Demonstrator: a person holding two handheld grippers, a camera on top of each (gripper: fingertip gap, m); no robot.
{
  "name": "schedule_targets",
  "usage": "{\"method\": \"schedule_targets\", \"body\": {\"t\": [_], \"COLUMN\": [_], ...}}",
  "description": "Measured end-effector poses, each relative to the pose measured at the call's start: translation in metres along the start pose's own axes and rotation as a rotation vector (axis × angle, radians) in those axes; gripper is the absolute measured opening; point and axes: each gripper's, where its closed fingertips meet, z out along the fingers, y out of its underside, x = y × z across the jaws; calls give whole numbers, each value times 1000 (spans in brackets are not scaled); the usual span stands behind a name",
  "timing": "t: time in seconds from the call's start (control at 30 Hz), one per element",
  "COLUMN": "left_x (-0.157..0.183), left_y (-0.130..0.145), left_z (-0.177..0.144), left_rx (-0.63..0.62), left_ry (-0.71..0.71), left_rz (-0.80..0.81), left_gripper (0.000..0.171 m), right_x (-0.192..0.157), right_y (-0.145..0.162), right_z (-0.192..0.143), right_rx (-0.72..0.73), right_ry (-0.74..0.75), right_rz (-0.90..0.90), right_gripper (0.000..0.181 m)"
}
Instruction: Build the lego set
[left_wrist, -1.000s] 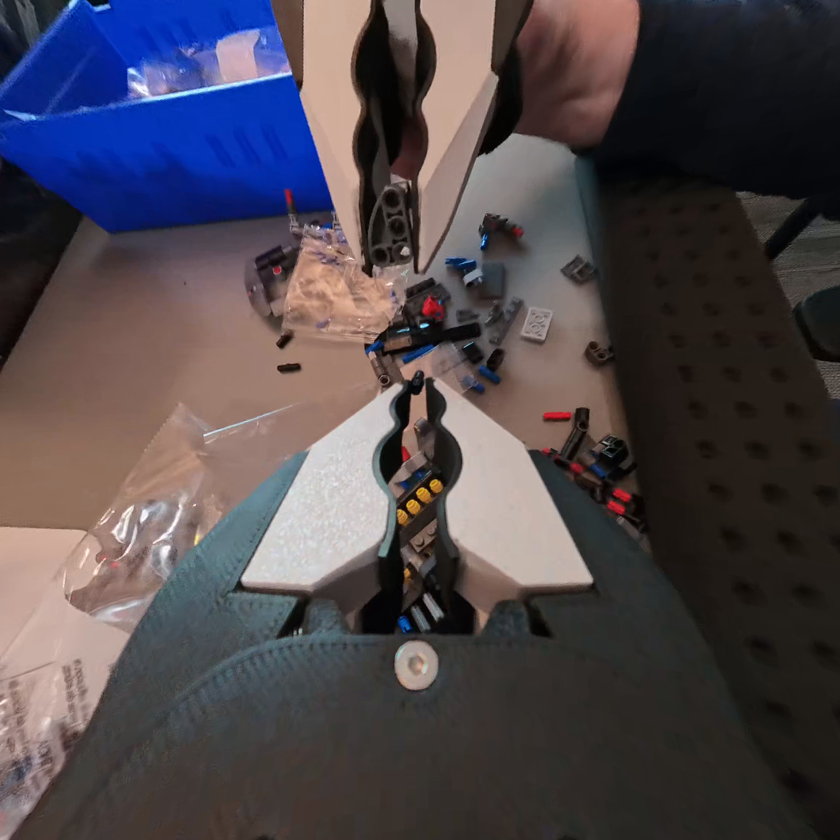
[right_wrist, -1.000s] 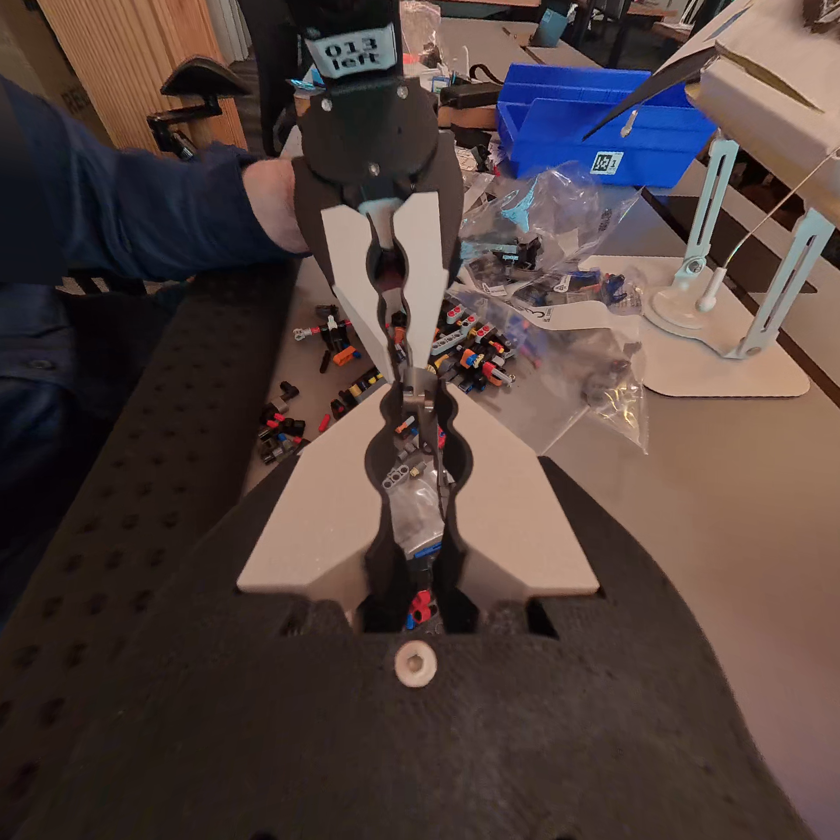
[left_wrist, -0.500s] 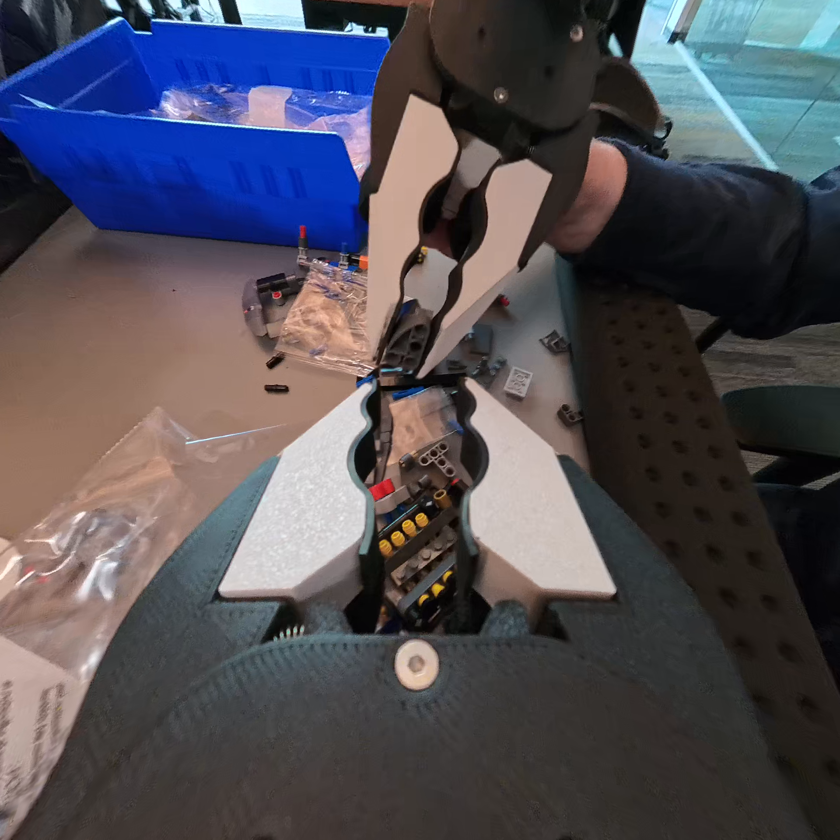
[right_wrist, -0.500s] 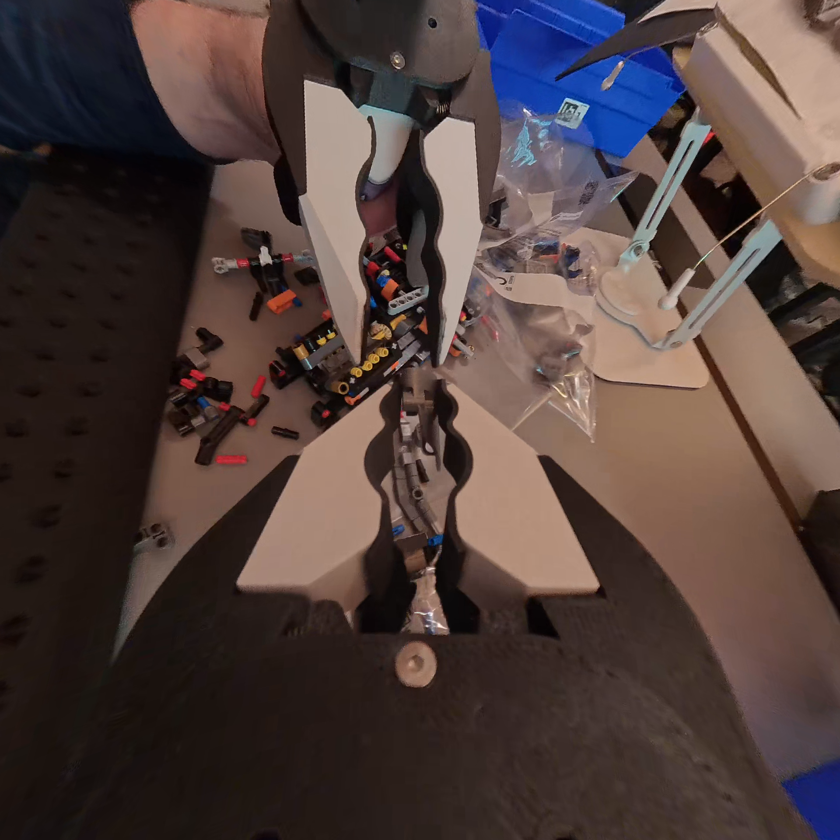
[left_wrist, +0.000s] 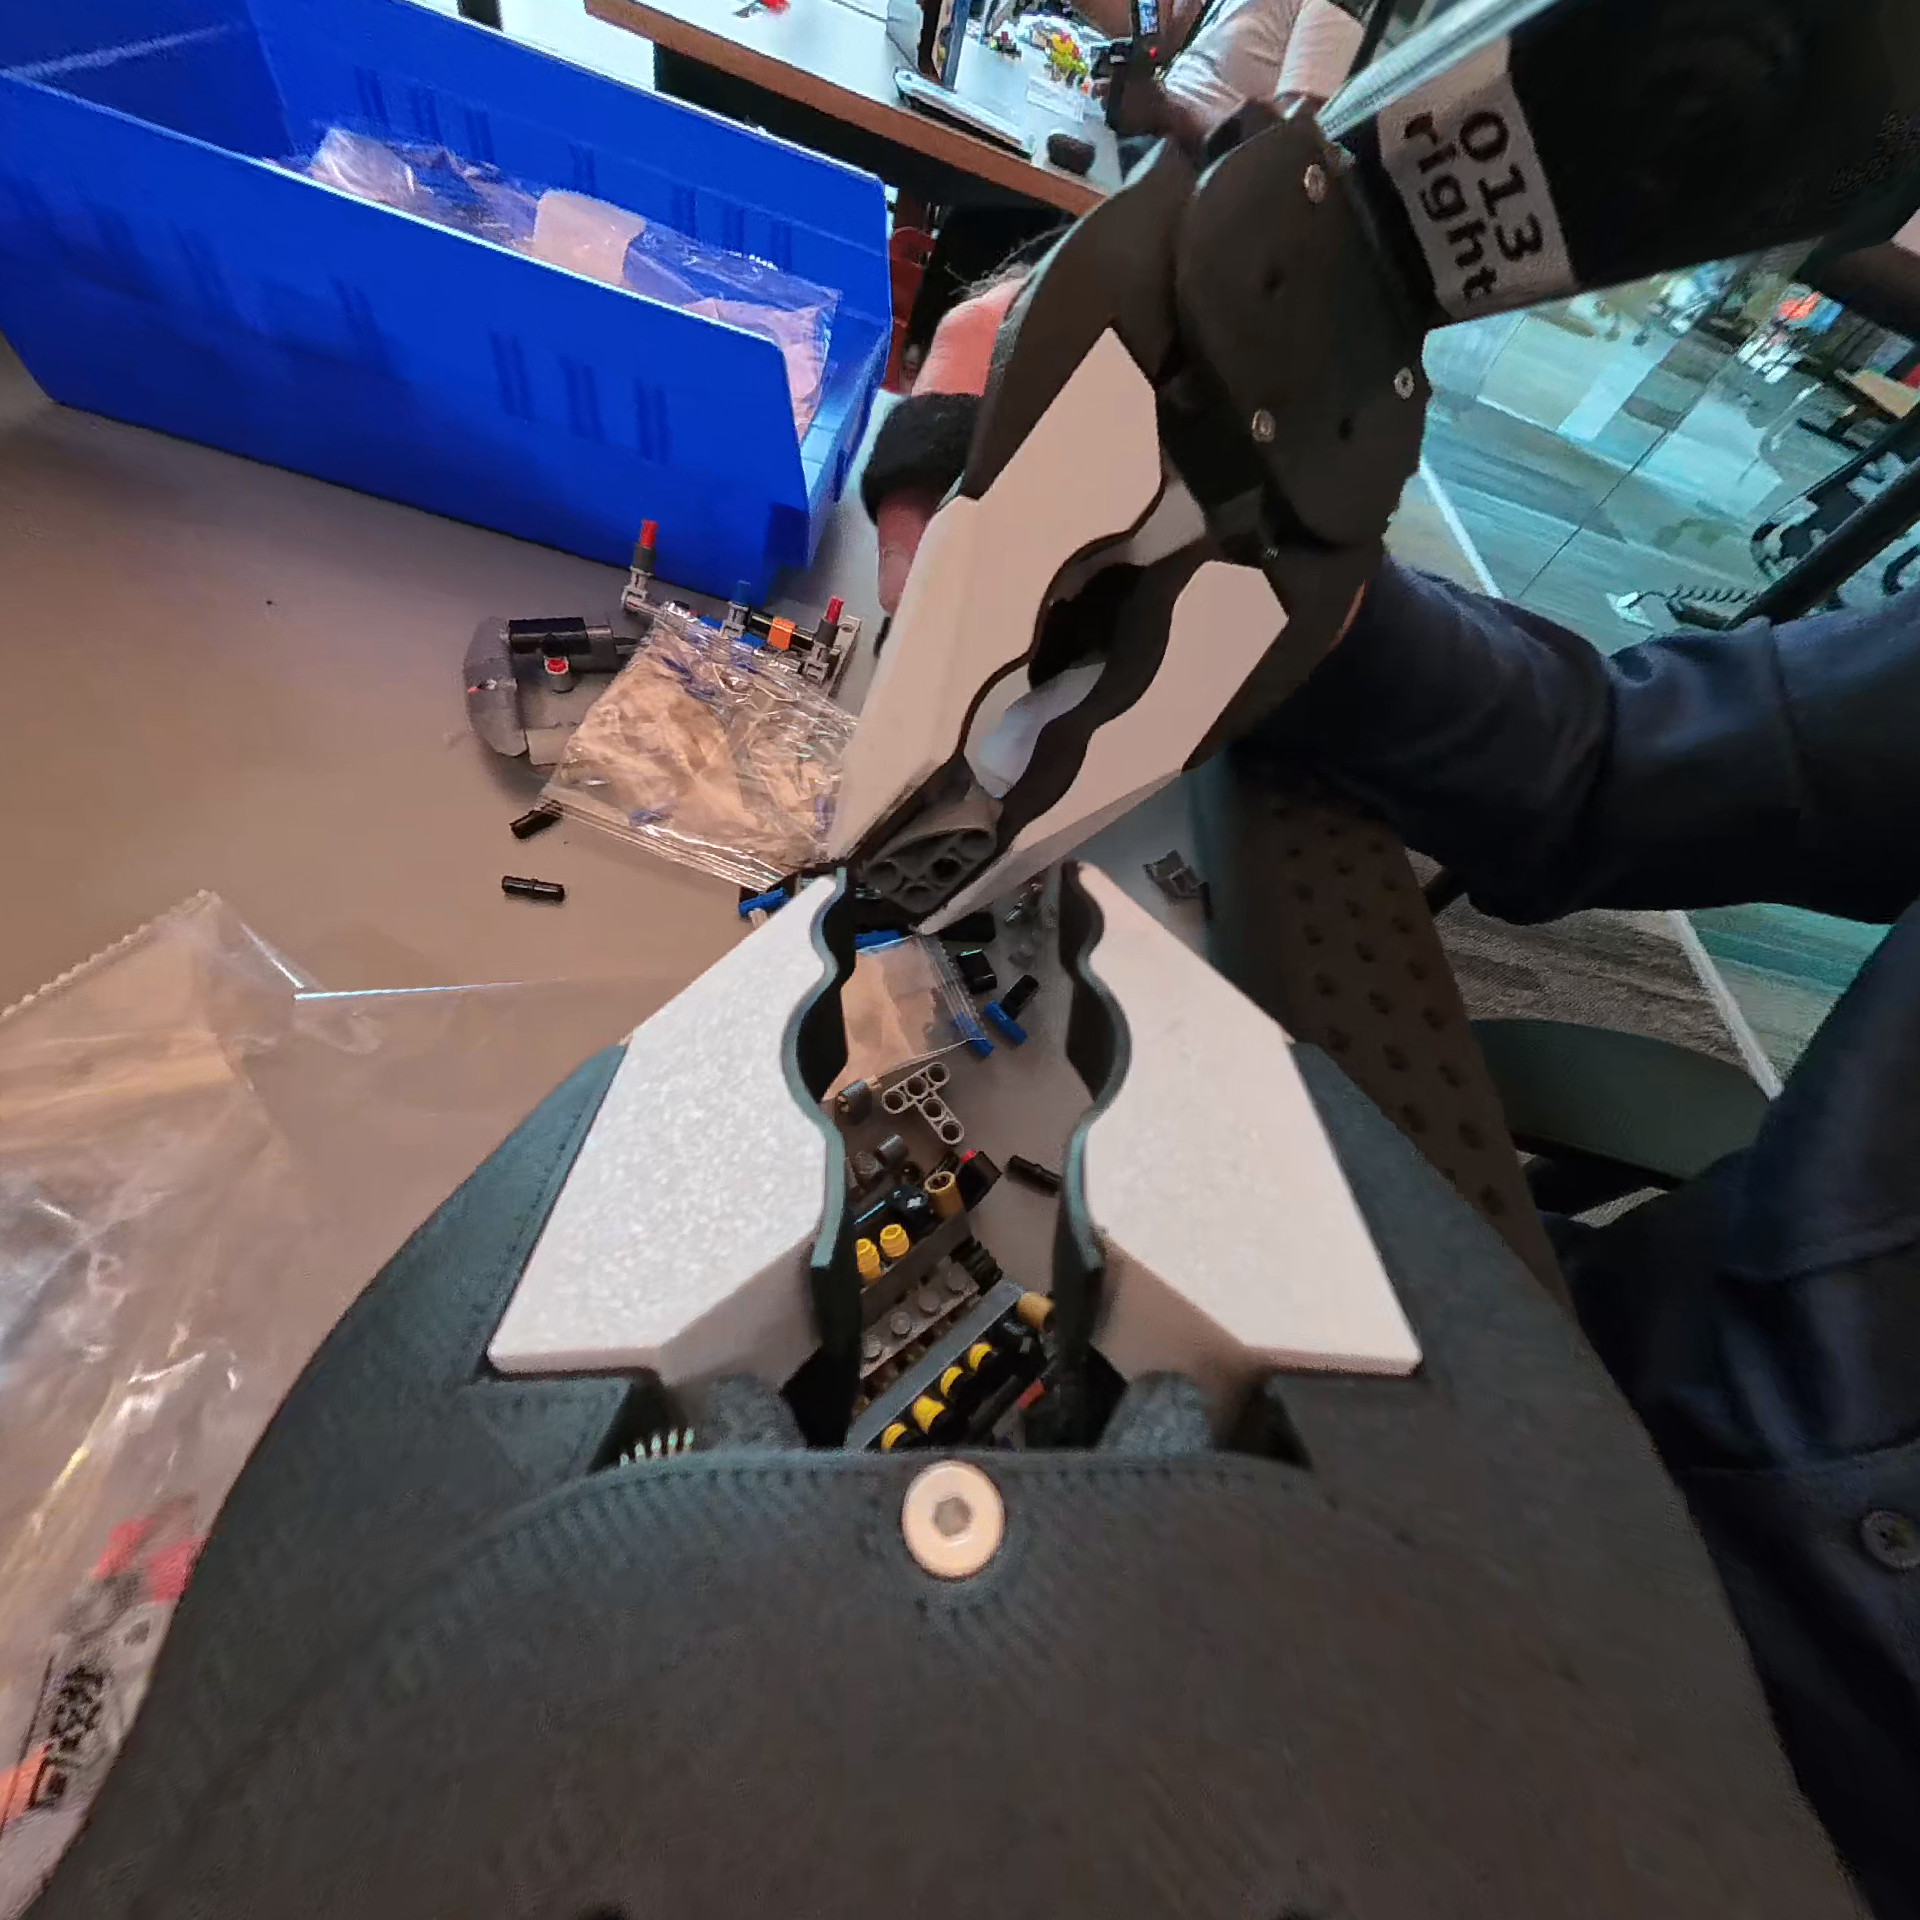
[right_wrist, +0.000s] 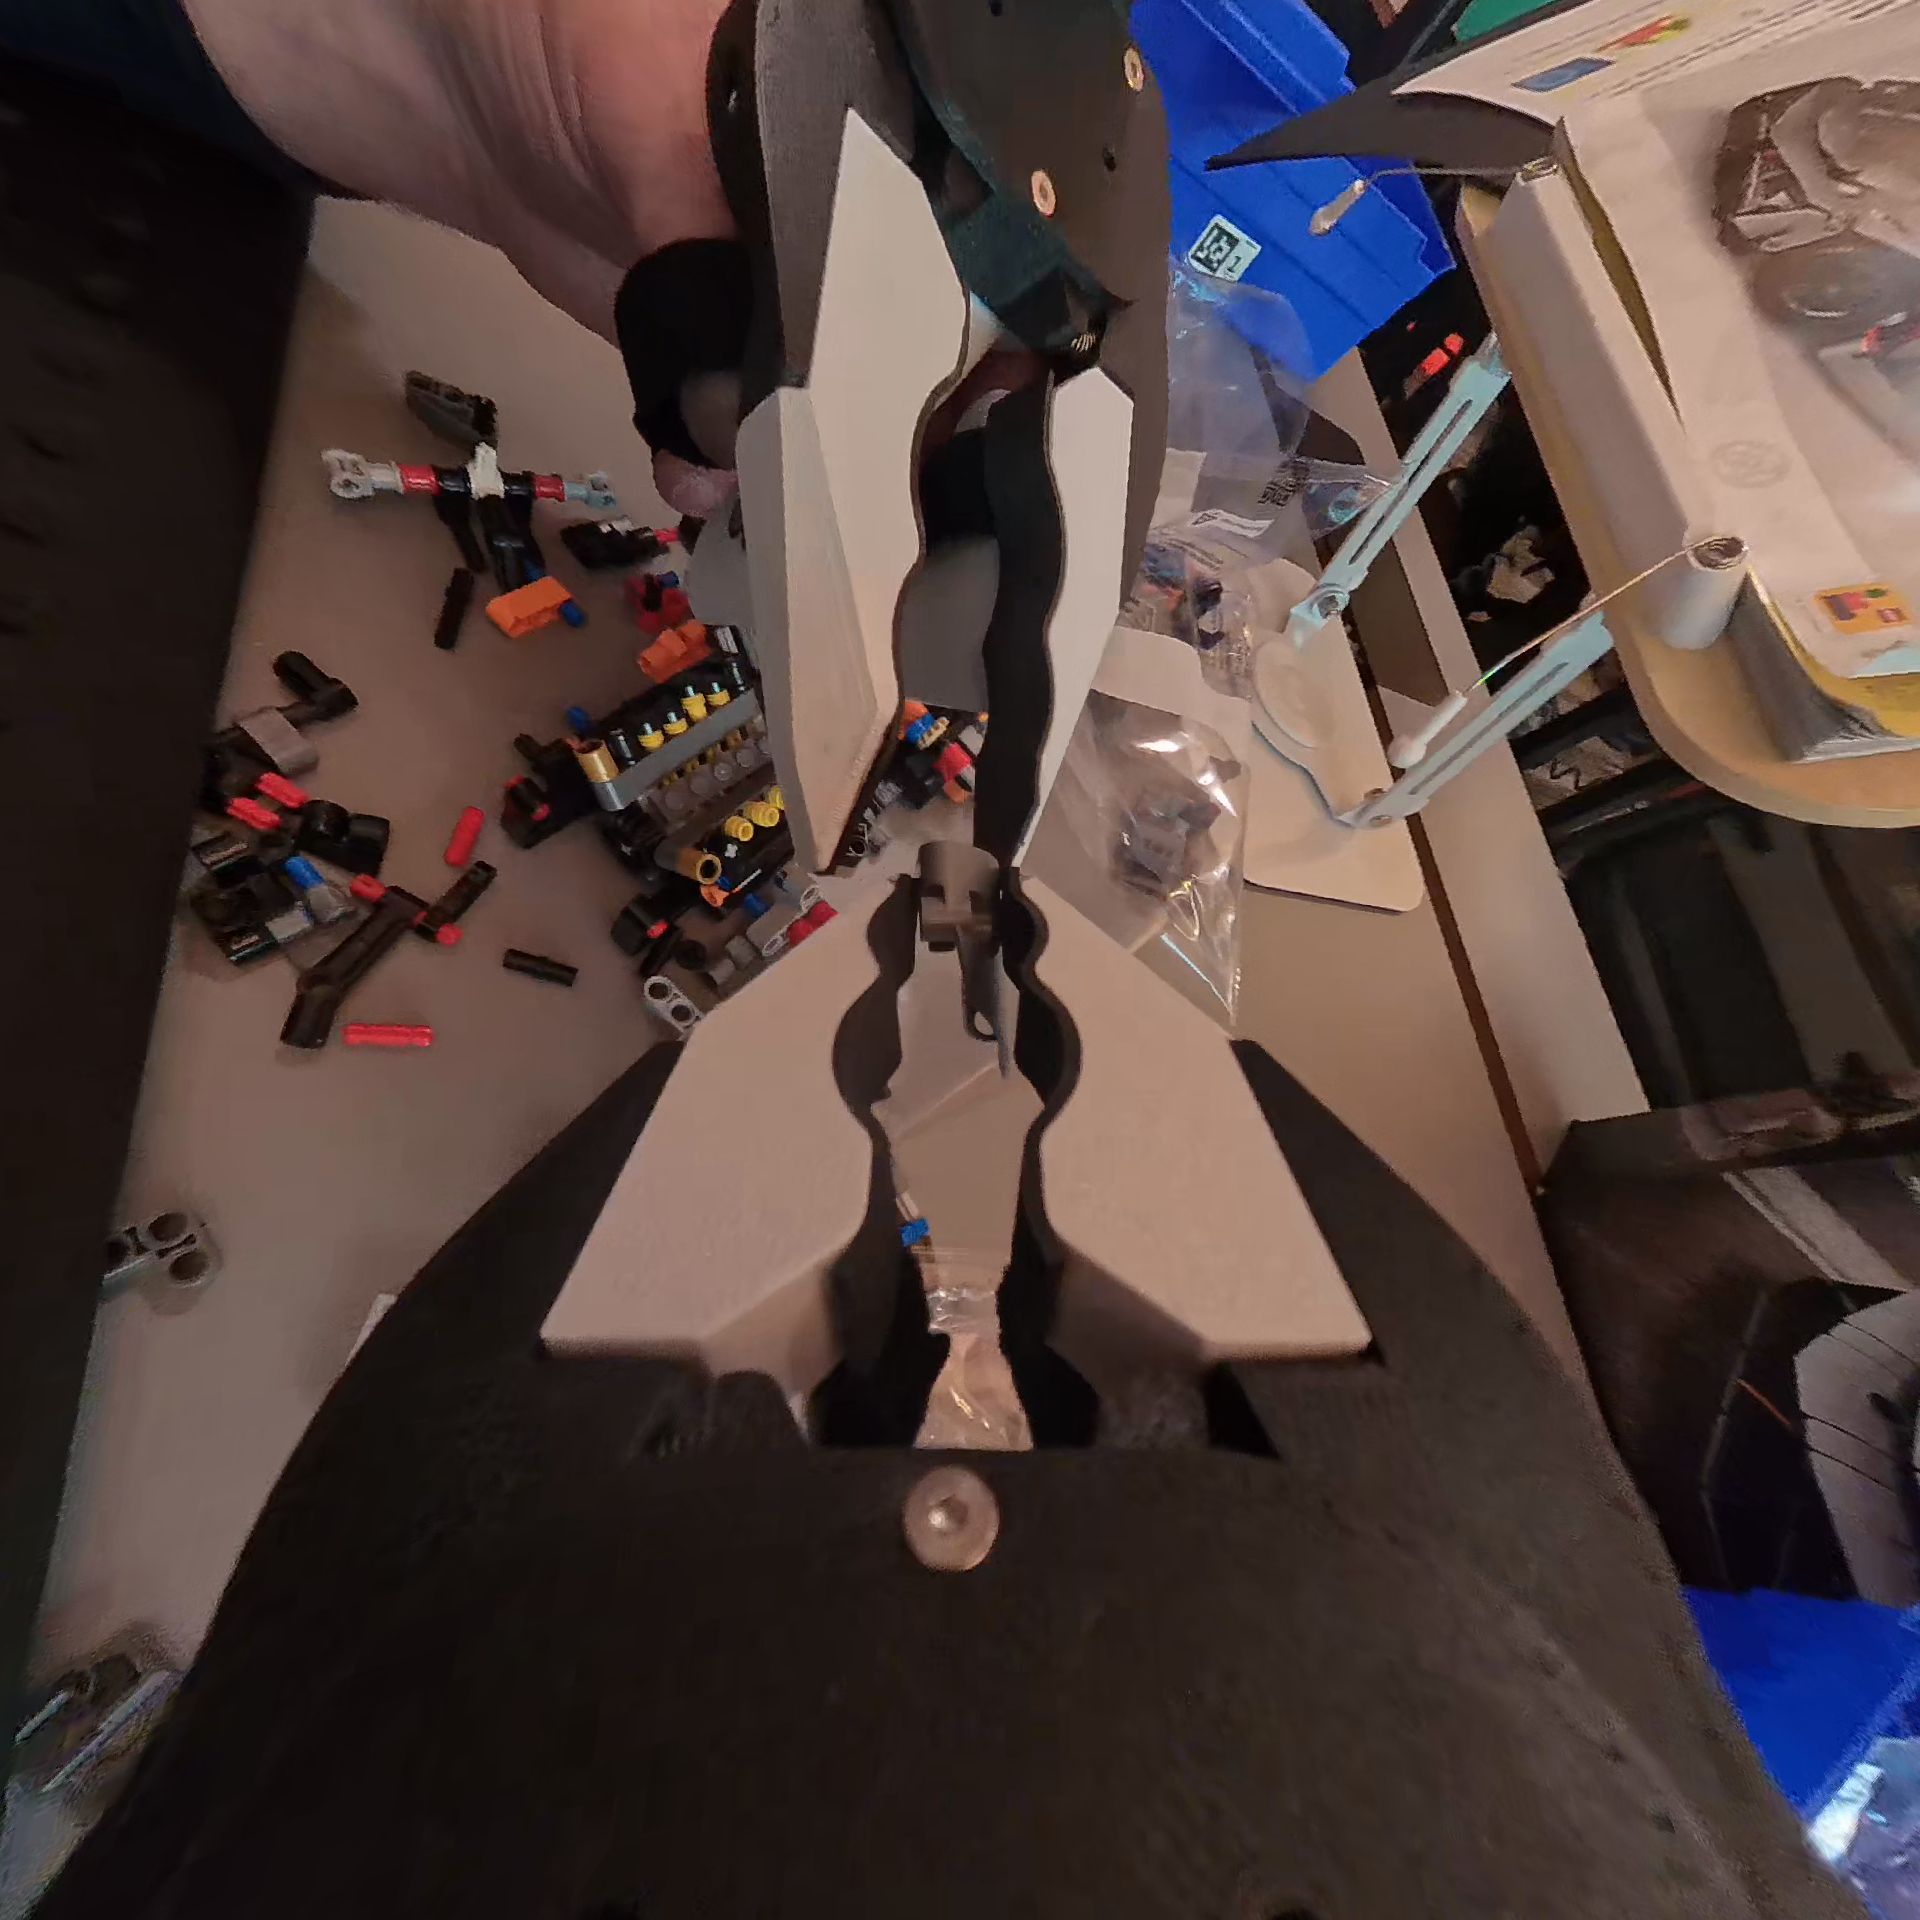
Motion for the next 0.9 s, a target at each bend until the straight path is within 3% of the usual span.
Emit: {"method": "schedule_targets", "body": {"t": [0.43,0.5,0.53,0.63,0.73,0.9], "left_x": [-4,-13,-14,-9,-6,-4], "left_y": [-5,-4,-4,-3,-3,-3], "left_z": [-5,-7,-8,-6,-4,-5], "left_rx": [43,32,29,18,19,30], "left_ry": [36,-28,-38,-17,-5,36], "left_rz": [-91,-89,-79,-65,-54,-88], "left_gripper": [26,47,47,42,27,24], "right_x": [0,-1,-1,-1,1,1], "right_y": [-4,-5,-6,-7,-2,-5], "right_z": [0,-1,-1,1,2,1], "right_rx": [-15,-3,0,-2,-28,-11], "right_ry": [42,36,33,37,55,50], "right_rz": [-57,-53,-56,-55,-60,-56], "right_gripper": [13,13,13,13,13,13]}}
